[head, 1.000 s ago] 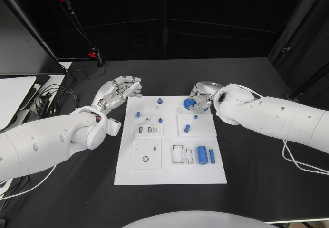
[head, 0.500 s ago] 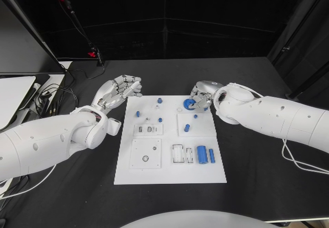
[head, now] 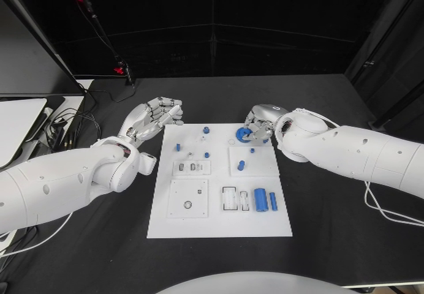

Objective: Assemble the parts on the task board

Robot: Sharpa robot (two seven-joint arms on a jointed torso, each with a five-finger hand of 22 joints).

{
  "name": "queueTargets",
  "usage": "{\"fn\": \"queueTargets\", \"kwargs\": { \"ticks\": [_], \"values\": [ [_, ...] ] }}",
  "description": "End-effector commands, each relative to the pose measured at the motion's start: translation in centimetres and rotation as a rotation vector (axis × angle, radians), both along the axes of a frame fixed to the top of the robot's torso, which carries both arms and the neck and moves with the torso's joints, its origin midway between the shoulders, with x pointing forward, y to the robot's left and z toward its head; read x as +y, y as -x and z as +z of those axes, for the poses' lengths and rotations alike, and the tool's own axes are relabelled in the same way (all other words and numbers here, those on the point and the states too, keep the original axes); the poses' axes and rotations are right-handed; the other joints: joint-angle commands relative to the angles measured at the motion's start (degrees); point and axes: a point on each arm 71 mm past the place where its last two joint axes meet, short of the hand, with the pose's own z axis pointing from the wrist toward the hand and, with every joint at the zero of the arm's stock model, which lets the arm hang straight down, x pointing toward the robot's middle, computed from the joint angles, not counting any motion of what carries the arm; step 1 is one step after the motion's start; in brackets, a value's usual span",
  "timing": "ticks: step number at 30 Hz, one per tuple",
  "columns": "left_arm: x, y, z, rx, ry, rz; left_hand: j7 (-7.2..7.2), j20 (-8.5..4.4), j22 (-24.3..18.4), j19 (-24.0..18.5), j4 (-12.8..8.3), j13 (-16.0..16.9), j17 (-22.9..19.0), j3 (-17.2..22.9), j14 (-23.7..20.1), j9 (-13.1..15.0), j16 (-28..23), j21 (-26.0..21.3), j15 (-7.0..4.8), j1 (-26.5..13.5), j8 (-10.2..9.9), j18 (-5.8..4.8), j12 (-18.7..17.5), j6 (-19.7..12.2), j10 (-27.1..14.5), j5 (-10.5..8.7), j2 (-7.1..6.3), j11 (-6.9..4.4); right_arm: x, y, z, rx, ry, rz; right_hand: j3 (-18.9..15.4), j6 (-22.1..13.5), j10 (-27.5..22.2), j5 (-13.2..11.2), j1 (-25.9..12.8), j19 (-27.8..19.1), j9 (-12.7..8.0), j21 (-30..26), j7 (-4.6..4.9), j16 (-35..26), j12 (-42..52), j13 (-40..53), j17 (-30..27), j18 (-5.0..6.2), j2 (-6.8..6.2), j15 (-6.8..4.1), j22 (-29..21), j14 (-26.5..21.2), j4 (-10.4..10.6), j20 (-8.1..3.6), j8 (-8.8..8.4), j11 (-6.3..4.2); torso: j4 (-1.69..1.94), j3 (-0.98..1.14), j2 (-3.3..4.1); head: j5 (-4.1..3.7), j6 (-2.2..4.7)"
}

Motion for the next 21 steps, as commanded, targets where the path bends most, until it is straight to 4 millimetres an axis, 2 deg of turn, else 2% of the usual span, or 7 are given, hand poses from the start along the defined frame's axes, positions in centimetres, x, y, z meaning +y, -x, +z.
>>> {"fn": "queueTargets", "kwargs": {
  "ticks": [1, 7, 13, 15, 21],
  "values": [
    [-0.2, 0.3, 0.7, -0.088, 0.035, -0.037, 7.82, 0.02, -0.08, -0.25, -0.06, -0.03, -0.01, -0.43, -0.51, 0.0, 0.34, -0.18, 0.07, 0.08, -0.33, -0.83, 0.2, -0.1, -0.39, 0.34, 0.66, 0.16, 0.3, 0.2, 1.1, -0.103, -0.063, 0.026, 0.19, 2.28, 5.96, 0.2, 0.58, 5.96, -0.02, 0.19, -1.6, 0.14, 0.14, 15.08, 15.09, -0.43, 0.53, -0.36, 15.09, 5.96, -0.32, -0.36, -0.31, -0.19, -0.03, -0.02, -0.02, 0.21, 0.11],
    [-0.1, 0.3, 0.7, -0.089, 0.034, -0.036, 7.82, 0.02, -0.08, -0.25, -0.06, -0.03, -0.01, -0.43, -0.51, 0.0, 0.34, -0.18, 0.07, 0.08, -0.33, -0.83, 0.2, -0.1, -0.39, 0.34, 0.66, 0.16, 1.0, 1.1, 2.3, -0.193, -0.14, 0.067, 0.26, 2.39, 5.96, 0.25, 0.82, 5.96, -0.13, 0.19, -1.36, 0.14, 0.14, 15.08, 15.09, -0.43, 0.42, -0.34, 15.09, 5.96, -0.61, -0.4, -0.55, -0.03, 0.08, -0.1, -0.04, 0.42, 0.25],
    [-0.2, 0.2, 0.7, -0.089, 0.034, -0.037, 7.82, 0.02, -0.08, -0.25, -0.06, -0.03, -0.01, -0.43, -0.51, 0.0, 0.34, -0.18, 0.07, 0.08, -0.33, -0.83, 0.2, -0.1, -0.39, 0.34, 0.66, 0.16, 2.9, 1.6, 3.5, -0.226, -0.177, 0.116, 0.22, 2.35, 5.96, 0.13, 0.84, 5.96, -0.23, 0.19, -1.26, 0.14, 0.14, 15.08, 15.09, -0.43, 0.29, -0.29, 15.09, 5.96, -0.71, -0.39, -0.78, 0.08, 0.08, -0.09, 0.02, 0.79, 0.49],
    [-0.2, 0.2, 0.7, -0.089, 0.034, -0.036, 7.82, 0.02, -0.08, -0.25, -0.06, -0.03, -0.01, -0.43, -0.51, 0.0, 0.34, -0.18, 0.07, 0.08, -0.33, -0.83, 0.2, -0.1, -0.39, 0.34, 0.66, 0.16, 3.7, 1.6, 3.6, -0.216, -0.178, 0.131, 0.23, 2.34, 5.96, 0.1, 0.85, 5.96, -0.25, 0.19, -1.25, 0.14, 0.14, 15.08, 15.09, -0.43, 0.29, -0.28, 15.09, 5.96, -0.72, -0.39, -0.82, 0.09, 0.1, -0.12, 0.06, 1.05, 0.56],
    [-0.2, 0.1, 0.7, -0.093, 0.033, -0.035, 7.83, 0.02, -0.09, -0.27, -0.05, -0.02, -0.01, -0.56, -0.55, 0.01, 0.37, -0.18, 0.07, 0.16, -0.37, -0.84, 0.23, -0.12, -0.41, 0.36, 0.76, 0.16, 6.1, 1.5, 3.4, -0.176, -0.172, 0.167, 0.27, 2.3, 5.96, 0.04, 0.9, 5.96, -0.32, 0.19, -1.23, 0.14, 0.14, 15.08, 15.09, -0.43, 0.32, -0.26, 15.09, 5.96, -0.78, -0.38, -0.98, 0.13, 0.12, 0.03, 0.09, 2.03, 0.29]
  ]
}}
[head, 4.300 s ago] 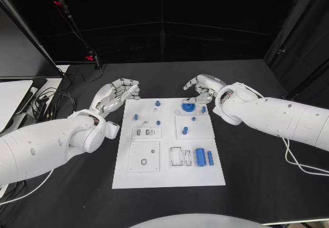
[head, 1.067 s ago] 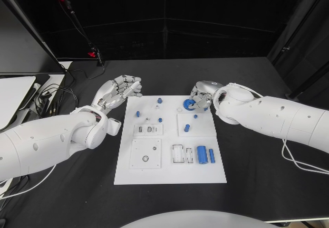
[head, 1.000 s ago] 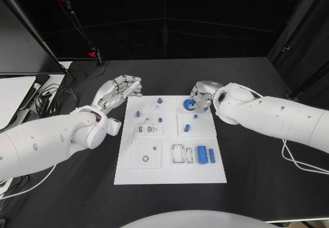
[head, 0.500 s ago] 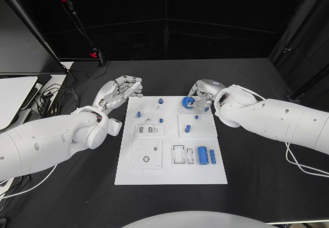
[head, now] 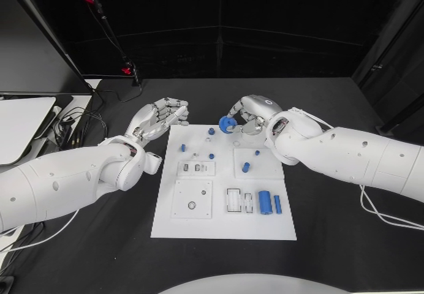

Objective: Assemble the parts on the task board

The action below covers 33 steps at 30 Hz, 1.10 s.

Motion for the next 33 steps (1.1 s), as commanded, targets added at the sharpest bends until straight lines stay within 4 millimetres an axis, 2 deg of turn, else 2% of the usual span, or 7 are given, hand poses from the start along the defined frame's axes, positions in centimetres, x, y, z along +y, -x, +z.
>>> {"fn": "queueTargets", "kwargs": {
  "ticks": [1, 6, 9, 13, 19, 25, 33],
  "values": [
    [-0.2, 0.3, 0.7, -0.093, 0.035, -0.037, 7.83, 0.02, -0.09, -0.27, 0.02, -0.03, -0.01, -0.28, -0.34, 0.01, 0.37, -0.18, -0.13, -0.09, -0.37, -0.84, 0.23, -0.12, -0.41, 0.36, 0.52, 0.16, 1.1, -0.1, 0.1, 0.009, 0.0, 0.026, 0.04, 1.87, 5.96, 0.0, 0.33, 5.96, 0.03, 0.19, -1.65, 0.14, 0.14, 15.08, 15.09, -0.42, 0.07, -0.26, 15.1, 5.96, -0.4, -0.38, -0.07, 0.14, 0.09, 0.11, 0.09, 0.51, -0.11],
    [-0.1, 0.3, 0.8, -0.099, 0.035, -0.032, 7.83, 0.02, -0.09, -0.27, 0.02, -0.03, -0.01, -0.3, -0.34, 0.01, 0.37, -0.18, -0.13, -0.08, -0.38, -0.84, 0.23, -0.13, -0.41, 0.36, 0.53, 0.17, 2.9, -0.5, -0.3, 0.036, 0.018, 0.047, 0.07, 1.88, 5.96, 0.0, 0.39, 5.96, 0.0, 0.19, -1.62, 0.14, 0.14, 15.08, 15.09, -0.42, 0.09, -0.25, 15.1, 5.96, -0.46, -0.37, -0.13, 0.16, 0.11, 0.08, 0.03, 1.38, -0.22],
    [0.0, 0.3, 0.8, -0.102, 0.035, -0.03, 7.83, 0.02, -0.09, -0.27, 0.02, -0.03, -0.01, -0.31, -0.34, 0.01, 0.38, -0.18, -0.13, -0.07, -0.38, -0.84, 0.23, -0.14, -0.41, 0.36, 0.54, 0.17, 3.6, -0.7, -0.5, 0.049, 0.028, 0.053, 0.08, 1.87, 5.96, -0.01, 0.41, 5.96, -0.02, 0.19, -1.61, 0.14, 0.14, 15.08, 15.09, -0.42, 0.1, -0.25, 15.1, 5.96, -0.48, -0.37, -0.17, 0.18, 0.22, 0.07, 0.07, 1.58, -0.24],
    [0.0, 0.3, 0.8, -0.104, 0.035, -0.028, 7.83, 0.02, -0.1, -0.27, 0.02, -0.03, -0.01, -0.33, -0.33, 0.01, 0.39, -0.18, -0.13, -0.07, -0.39, -0.84, 0.24, -0.14, -0.41, 0.36, 0.54, 0.17, 4.2, -1.0, -0.7, 0.063, 0.039, 0.058, 0.09, 1.85, 5.96, -0.03, 0.43, 5.96, -0.04, 0.19, -1.59, 0.14, 0.14, 15.08, 15.09, -0.42, 0.11, -0.24, 15.1, 5.96, -0.51, -0.37, -0.23, 0.19, 0.06, 0.04, 0.04, 2.0, -0.43],
    [0.0, 0.4, 0.8, -0.106, 0.036, -0.029, 7.83, 0.02, -0.1, -0.26, 0.02, -0.02, 0.0, -0.35, -0.31, 0.01, 0.4, -0.18, -0.14, -0.06, -0.39, -0.84, 0.25, -0.14, -0.4, 0.36, 0.55, 0.17, 5.1, -1.3, -1.0, 0.082, 0.069, 0.067, 0.15, 1.78, 5.96, -0.06, 0.58, 5.96, -0.13, 0.19, -1.55, 0.14, 0.14, 15.08, 15.09, -0.42, 0.13, -0.2, 15.1, 5.96, -0.7, -0.35, -0.45, 0.23, -0.09, 0.0, -0.02, 2.21, -0.82],
    [0.1, 0.4, 0.8, -0.104, 0.035, -0.028, 7.83, 0.02, -0.1, -0.26, 0.02, -0.02, 0.0, -0.36, -0.31, 0.01, 0.41, -0.18, -0.14, -0.05, -0.4, -0.84, 0.26, -0.14, -0.4, 0.36, 0.56, 0.17, 5.5, -1.4, -1.4, 0.1, 0.109, 0.068, 0.24, 1.69, 5.96, -0.08, 0.87, 5.96, -0.31, 0.19, -1.52, 0.14, 0.14, 15.08, 15.09, -0.42, 0.08, -0.14, 15.1, 5.96, -1.08, -0.3, -0.86, 0.27, -0.16, 0.1, 0.01, 2.46, -1.14],
    [0.2, 0.4, 0.9, -0.103, 0.034, -0.026, 7.83, 0.02, -0.1, -0.26, 0.02, -0.02, 0.0, -0.36, -0.31, 0.01, 0.41, -0.18, -0.14, -0.05, -0.4, -0.84, 0.26, -0.14, -0.4, 0.36, 0.56, 0.17, 6.1, -1.7, -1.6, 0.109, 0.123, 0.068, 0.22, 1.66, 5.96, -0.14, 0.75, 5.96, -0.36, 0.19, -1.47, 0.14, 0.14, 15.08, 15.09, -0.42, 0.14, -0.13, 15.1, 5.96, -1.06, -0.28, -0.99, 0.3, -0.14, 0.07, -0.01, 2.19, -1.31]
  ]
}}
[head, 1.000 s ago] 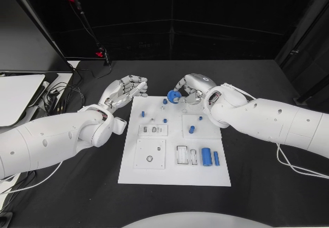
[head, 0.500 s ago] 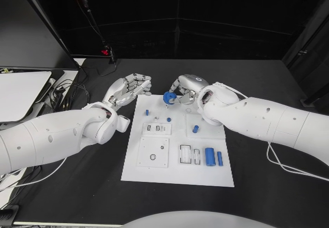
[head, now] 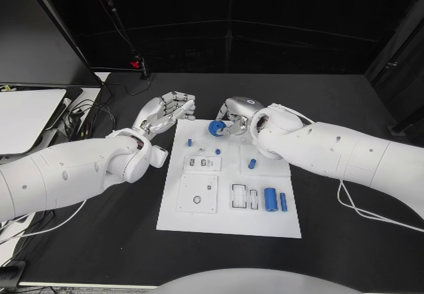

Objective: Assemble the parts on the task board

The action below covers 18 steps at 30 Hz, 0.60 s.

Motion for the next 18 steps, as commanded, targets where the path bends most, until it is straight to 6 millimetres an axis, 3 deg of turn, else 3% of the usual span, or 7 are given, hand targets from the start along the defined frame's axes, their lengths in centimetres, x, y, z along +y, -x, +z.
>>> {"fn": "queueTargets", "kwargs": {
  "ticks": [1, 8, 18],
  "values": [
    [-0.18, 0.31, 0.82, -0.103, 0.035, -0.033, 7.83, 0.02, -0.1, -0.26, -0.03, -0.02, 0.0, -0.31, -0.31, 0.01, 0.1, -0.18, -0.14, -0.11, -0.4, -0.84, 0.26, -0.14, -0.4, 0.36, 0.5, 0.17, 0.27, -0.13, -0.12, 0.013, 0.031, 0.007, 0.07, 1.72, 5.96, 0.21, 0.67, 5.97, 0.14, 0.19, -1.41, 0.14, 0.14, 15.08, 15.09, -0.42, 0.2, -0.13, 15.1, 5.96, -0.28, -0.29, -0.19, 0.3, 0.03, 0.02, 0.02, -0.12, -0.11],
    [-0.3, 0.29, 0.82, -0.102, 0.036, -0.035, 7.83, 0.02, -0.1, -0.25, -0.03, -0.02, 0.01, -0.36, -0.28, 0.02, 0.13, -0.17, -0.14, -0.07, -0.4, -0.84, 0.28, -0.15, -0.38, 0.36, 0.53, 0.17, 0.72, -0.33, -0.3, 0.014, 0.034, 0.008, 0.06, 1.65, 5.96, 0.1, 0.57, 5.97, 0.06, 0.19, -1.4, 0.14, 0.14, 15.08, 15.09, -0.42, 0.25, -0.11, 15.1, 5.96, -0.29, -0.27, -0.37, 0.32, 0.18, 0.04, 0.06, -0.1, -0.18],
    [-0.28, 0.29, 0.82, -0.103, 0.036, -0.034, 7.83, 0.02, -0.1, -0.25, -0.03, -0.02, 0.01, -0.36, -0.28, 0.02, 0.13, -0.17, -0.14, -0.07, -0.4, -0.84, 0.28, -0.15, -0.38, 0.36, 0.53, 0.17, 1.12, -0.48, -0.72, 0.036, 0.05, 0.008, 0.04, 1.5, 5.96, 0.02, 0.49, 5.97, -0.04, 0.19, -1.4, 0.14, 0.14, 15.08, 15.09, -0.42, 0.28, -0.09, 15.1, 5.96, -0.31, -0.25, -0.6, 0.33, 0.02, 0.02, 0.01, 0.16, -0.5]
  ]
}}
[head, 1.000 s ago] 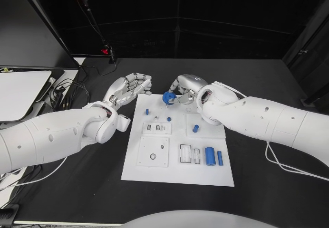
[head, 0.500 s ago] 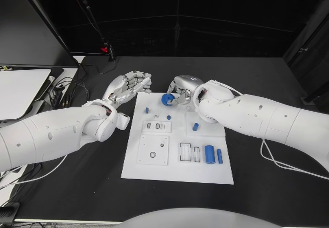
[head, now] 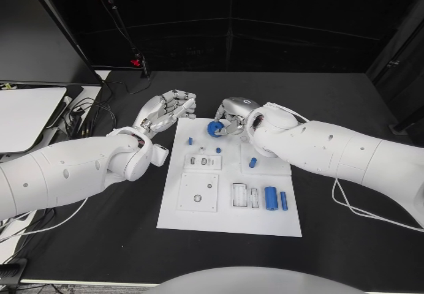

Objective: Assemble the parts on the task board

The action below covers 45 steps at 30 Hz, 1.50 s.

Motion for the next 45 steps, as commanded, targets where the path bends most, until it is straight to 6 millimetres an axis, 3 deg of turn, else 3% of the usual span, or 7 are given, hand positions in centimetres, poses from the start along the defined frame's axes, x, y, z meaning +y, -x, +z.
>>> {"fn": "queueTargets", "kwargs": {
  "ticks": [1, 6, 12, 19, 30, 36, 45],
  "values": [
    [-0.17, 0.3, 0.81, -0.102, 0.035, -0.033, 7.83, 0.02, -0.05, -0.25, -0.03, -0.02, 0.01, -0.37, -0.28, 0.02, 0.14, -0.17, -0.14, -0.07, -0.18, -0.83, 0.28, -0.15, -0.38, 0.36, 0.53, 0.17, 0.2, -0.02, -0.12, 0.017, 0.022, 0.007, 0.02, 1.45, 5.96, 0.31, 0.27, 5.96, -0.05, 0.19, -1.35, 0.14, 0.14, 15.08, 15.1, -0.42, 0.12, -0.08, 15.1, 5.97, -0.33, -0.24, -0.08, 0.33, -0.07, -0.01, -0.01, 0.03, -0.09],
    [-0.21, 0.29, 0.81, -0.102, 0.036, -0.034, 7.83, 0.02, -0.05, -0.25, -0.03, -0.02, 0.01, -0.37, -0.28, 0.02, 0.14, -0.17, -0.14, -0.07, -0.18, -0.83, 0.28, -0.15, -0.38, 0.36, 0.53, 0.17, 0.34, -0.01, -0.37, 0.033, 0.033, 0.006, 0.0, 1.38, 5.96, 0.25, 0.2, 5.96, -0.1, 0.19, -1.34, 0.14, 0.14, 15.08, 15.1, -0.42, 0.12, -0.07, 15.1, 5.97, -0.33, -0.23, -0.19, 0.33, -0.02, 0.0, 0.01, -0.24, -0.02],
    [-0.32, 0.31, 0.8, -0.1, 0.036, -0.036, 7.83, 0.02, -0.05, -0.24, -0.03, -0.01, 0.01, -0.45, -0.24, 0.02, 0.18, -0.16, -0.15, -0.02, -0.2, -0.83, 0.32, -0.16, -0.36, 0.37, 0.6, 0.16, 0.38, -0.04, -0.61, 0.049, 0.045, 0.002, -0.06, 1.33, 5.96, 0.04, 0.02, 5.96, -0.18, 0.19, -1.3, 0.14, 0.14, 15.08, 15.1, -0.42, 0.16, -0.05, 15.1, 5.97, -0.31, -0.21, -0.38, 0.36, 0.02, 0.07, 0.03, 0.02, -0.21],
    [-0.28, 0.32, 0.82, -0.101, 0.036, -0.035, 7.83, 0.02, -0.05, -0.24, -0.03, -0.01, 0.01, -0.45, -0.24, 0.02, 0.18, -0.16, -0.15, -0.02, -0.2, -0.83, 0.32, -0.16, -0.36, 0.37, 0.6, 0.16, 0.48, -0.18, -0.79, 0.055, 0.052, -0.002, -0.12, 1.09, 5.96, -0.15, -0.14, 5.96, -0.31, 0.19, -1.32, 0.14, 0.14, 15.08, 15.1, -0.42, 0.17, -0.01, 15.1, 5.97, -0.33, -0.17, -0.7, 0.36, -0.1, -0.06, -0.01, -0.22, -0.39],
    [-0.29, 0.32, 0.82, -0.1, 0.036, -0.035, 7.83, 0.02, -0.05, -0.23, -0.04, -0.01, 0.02, -0.47, -0.22, 0.02, 0.21, -0.15, -0.15, 0.02, -0.2, -0.83, 0.33, -0.16, -0.35, 0.38, 0.64, 0.16, 0.52, -0.35, -0.95, 0.056, 0.062, -0.012, -0.24, -0.51, 5.96, -0.46, -0.45, 5.96, -0.93, 0.19, -1.64, 0.14, 0.14, 15.08, 15.1, -0.42, 0.18, -0.1, 15.1, 5.97, -0.65, -0.17, -2.3, 0.11, -0.1, 0.0, 0.0, -0.25, -0.53],
    [-0.32, 0.32, 0.82, -0.1, 0.036, -0.036, 7.83, 0.02, -0.05, -0.23, -0.04, -0.01, 0.02, -0.47, -0.22, 0.02, 0.21, -0.15, -0.15, 0.02, -0.2, -0.83, 0.33, -0.16, -0.35, 0.38, 0.64, 0.16, 0.51, -0.38, -0.96, 0.055, 0.062, -0.018, -0.68, -4.39, 5.96, -1.0, -1.13, 5.96, -1.4, 0.19, -2.26, 0.14, 0.14, 15.08, 15.1, -0.42, 0.03, -0.94, 15.1, 5.97, -0.85, -0.8, -4.22, -1.08, -0.13, -0.03, 0.01, -0.31, -0.5],
    [-0.33, 0.31, 0.8, -0.098, 0.036, -0.037, 7.83, 0.02, -0.05, -0.23, -0.04, -0.01, 0.02, -0.47, -0.22, 0.02, 0.21, -0.15, -0.15, 0.02, -0.2, -0.83, 0.33, -0.16, -0.35, 0.38, 0.64, 0.16, 0.52, -0.31, -0.86, 0.042, 0.049, -0.012, -1.98, -10.22, 5.96, -3.09, -2.49, 5.96, -1.32, 0.19, -3.08, 0.14, 0.14, 15.08, 15.1, -0.42, -0.73, -1.91, 15.1, 5.97, -0.57, -1.83, -4.17, -2.08, -0.1, 0.02, 0.0, -0.25, -0.55]
  ]
}}
